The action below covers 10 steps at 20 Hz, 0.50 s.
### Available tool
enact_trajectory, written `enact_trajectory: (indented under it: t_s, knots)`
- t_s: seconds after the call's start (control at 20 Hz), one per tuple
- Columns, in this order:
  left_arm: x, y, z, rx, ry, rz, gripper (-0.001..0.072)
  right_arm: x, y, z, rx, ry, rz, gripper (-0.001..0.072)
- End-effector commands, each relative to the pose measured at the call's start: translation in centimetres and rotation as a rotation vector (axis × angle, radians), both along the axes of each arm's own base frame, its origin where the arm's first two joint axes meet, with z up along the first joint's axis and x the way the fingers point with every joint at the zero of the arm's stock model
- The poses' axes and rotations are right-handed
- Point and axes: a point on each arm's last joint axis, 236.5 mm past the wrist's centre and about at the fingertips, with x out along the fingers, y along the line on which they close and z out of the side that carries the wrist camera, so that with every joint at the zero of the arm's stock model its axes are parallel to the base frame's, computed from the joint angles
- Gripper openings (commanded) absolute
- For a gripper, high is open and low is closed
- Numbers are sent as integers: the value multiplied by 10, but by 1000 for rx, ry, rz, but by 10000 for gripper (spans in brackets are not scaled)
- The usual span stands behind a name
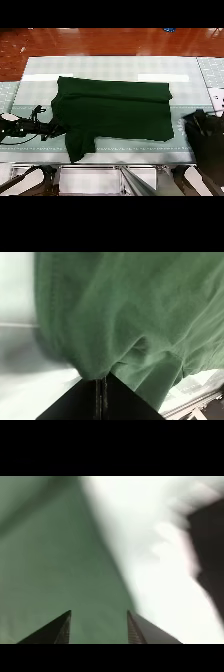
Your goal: Fold the shirts.
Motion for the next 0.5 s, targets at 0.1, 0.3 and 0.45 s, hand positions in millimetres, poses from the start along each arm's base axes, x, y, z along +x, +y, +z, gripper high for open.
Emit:
enact_trajectory:
  t_s: [0.1,0.3,0.45]
  knots:
    - [2,1,-3,16,-22,-21,19,-62,29,-45,63,223,36,409]
    - [2,1,-3,17,-22,-20,19,-54,44,-56,76,231,78,408]
    - [2,1,-3,16,-23,-19,19,-30,63,-61,127,184,73,404]
